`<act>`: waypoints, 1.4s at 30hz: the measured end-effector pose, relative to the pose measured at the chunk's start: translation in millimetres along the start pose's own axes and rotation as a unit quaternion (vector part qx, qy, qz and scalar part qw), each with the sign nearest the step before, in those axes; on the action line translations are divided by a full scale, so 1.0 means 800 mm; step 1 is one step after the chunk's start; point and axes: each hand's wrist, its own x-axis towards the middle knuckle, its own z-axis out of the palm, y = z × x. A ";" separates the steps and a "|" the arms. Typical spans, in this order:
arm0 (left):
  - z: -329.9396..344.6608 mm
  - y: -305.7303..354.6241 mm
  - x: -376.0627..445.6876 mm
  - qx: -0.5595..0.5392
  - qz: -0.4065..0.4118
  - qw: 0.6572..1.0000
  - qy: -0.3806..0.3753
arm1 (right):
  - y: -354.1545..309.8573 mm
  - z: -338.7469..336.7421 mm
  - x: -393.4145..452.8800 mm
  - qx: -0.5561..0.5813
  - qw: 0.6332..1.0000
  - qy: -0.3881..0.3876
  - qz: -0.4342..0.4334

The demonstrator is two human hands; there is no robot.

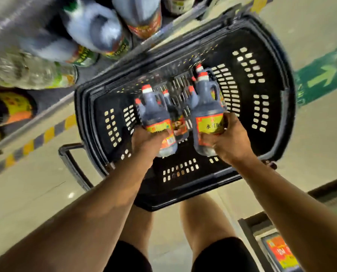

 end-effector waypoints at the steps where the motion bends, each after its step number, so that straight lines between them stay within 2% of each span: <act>1: -0.010 0.008 -0.025 -0.001 0.027 1.000 -0.007 | -0.010 -0.008 -0.016 0.008 1.000 0.010 -0.012; 4: -0.037 0.022 -0.094 -0.021 0.101 0.994 -0.023 | -0.044 -0.032 -0.066 0.027 0.999 0.020 -0.040; 10: -0.109 0.053 -0.219 -0.117 0.167 0.978 -0.042 | -0.112 -0.085 -0.174 0.134 0.987 0.017 -0.085; 19: -0.224 0.131 -0.406 -0.186 0.295 0.937 -0.021 | -0.220 -0.150 -0.346 0.135 0.967 0.058 -0.206; 25: -0.304 0.160 -0.527 -0.233 0.346 0.909 0.015 | -0.286 -0.192 -0.457 0.160 0.943 0.100 -0.275; 34: -0.422 0.202 -0.665 -0.323 0.436 0.836 0.077 | -0.389 -0.233 -0.588 0.176 0.905 0.053 -0.383; 37: -0.453 0.216 -0.695 -0.309 0.455 0.828 0.112 | -0.432 -0.242 -0.632 0.203 0.896 0.002 -0.395; 42: -0.508 0.251 -0.725 -0.296 0.467 0.820 0.146 | -0.496 -0.242 -0.661 0.119 0.861 0.025 -0.494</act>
